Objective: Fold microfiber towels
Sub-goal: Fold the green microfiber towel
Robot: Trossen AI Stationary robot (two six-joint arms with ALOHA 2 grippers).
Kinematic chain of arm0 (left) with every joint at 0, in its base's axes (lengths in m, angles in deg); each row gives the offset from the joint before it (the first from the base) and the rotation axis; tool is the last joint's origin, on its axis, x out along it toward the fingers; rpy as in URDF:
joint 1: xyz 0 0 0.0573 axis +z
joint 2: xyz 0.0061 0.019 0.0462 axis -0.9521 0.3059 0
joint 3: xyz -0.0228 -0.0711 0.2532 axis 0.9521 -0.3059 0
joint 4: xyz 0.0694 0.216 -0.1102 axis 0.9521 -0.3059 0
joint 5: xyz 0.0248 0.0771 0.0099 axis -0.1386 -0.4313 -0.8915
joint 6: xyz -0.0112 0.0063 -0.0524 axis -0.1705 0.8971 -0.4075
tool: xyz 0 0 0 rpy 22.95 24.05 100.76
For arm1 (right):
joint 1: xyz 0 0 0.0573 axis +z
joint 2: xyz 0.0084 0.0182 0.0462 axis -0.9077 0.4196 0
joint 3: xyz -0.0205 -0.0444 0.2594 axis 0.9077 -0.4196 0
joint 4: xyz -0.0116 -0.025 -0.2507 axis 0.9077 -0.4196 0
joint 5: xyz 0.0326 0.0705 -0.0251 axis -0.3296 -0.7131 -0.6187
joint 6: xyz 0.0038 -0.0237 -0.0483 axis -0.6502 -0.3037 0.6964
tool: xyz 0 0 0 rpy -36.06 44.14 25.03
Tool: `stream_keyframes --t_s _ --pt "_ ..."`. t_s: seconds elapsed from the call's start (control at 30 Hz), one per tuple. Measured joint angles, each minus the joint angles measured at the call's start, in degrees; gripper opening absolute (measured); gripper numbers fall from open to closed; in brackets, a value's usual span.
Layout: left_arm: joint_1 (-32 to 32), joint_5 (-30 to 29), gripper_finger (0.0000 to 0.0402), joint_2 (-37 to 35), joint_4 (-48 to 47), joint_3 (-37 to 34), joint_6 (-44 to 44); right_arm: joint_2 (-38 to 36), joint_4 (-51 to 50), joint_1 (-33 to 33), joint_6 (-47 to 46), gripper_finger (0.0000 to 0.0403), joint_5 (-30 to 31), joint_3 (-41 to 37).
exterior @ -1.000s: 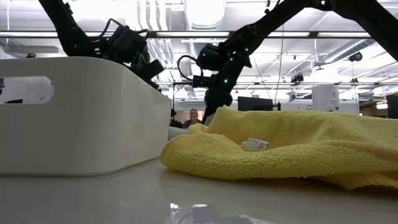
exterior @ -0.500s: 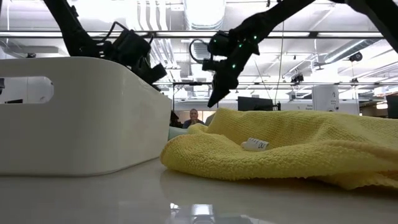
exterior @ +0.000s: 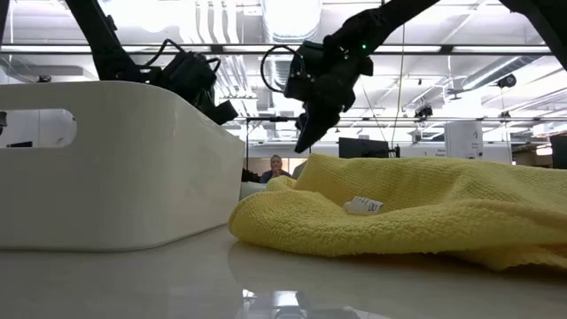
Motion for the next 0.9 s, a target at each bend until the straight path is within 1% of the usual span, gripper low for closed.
stream_keyframes --t_s 0.1,0.33,0.4,0.47,0.5,0.57,0.6,0.8,0.9 --pt "0.0 0.9 0.0154 0.0 0.0 -0.1 0.0 0.0 0.2 0.1 -1.0 0.0117 4.4 -1.2" --pt "0.0 2.6 0.0081 0.0 -0.3 -0.2 -0.2 0.0 6.0 0.1 -0.7 0.0105 4.9 -6.1" --pt "0.0 2.8 0.0051 0.0 -0.5 -0.2 -0.1 0.1 7.4 0.1 -0.7 0.0093 4.9 -7.1" --pt "0.0 2.8 0.0018 0.0 -0.5 -0.2 0.0 0.0 8.5 0.1 -0.6 0.0072 4.9 -7.7" --pt "0.0 2.8 0.0010 -0.2 -0.5 -0.2 0.3 0.0 8.8 0.1 -0.5 0.0057 4.9 -8.0" --pt "0.0 2.8 0.0006 -0.6 -0.5 -0.2 1.2 -0.1 8.8 0.1 0.2 0.0026 4.9 -8.1" --pt "0.0 2.8 0.0005 -1.0 -0.5 -0.2 1.8 -0.2 8.9 0.1 0.5 0.0018 4.9 -8.1" --pt "0.4 2.7 0.0001 -4.6 -0.5 -0.2 5.5 -0.7 9.0 -0.6 1.5 0.0013 5.1 -7.9" --pt "1.1 1.4 0.0000 -5.0 -0.4 -0.2 6.3 -0.7 9.1 -1.2 2.1 0.0013 5.7 -7.8"
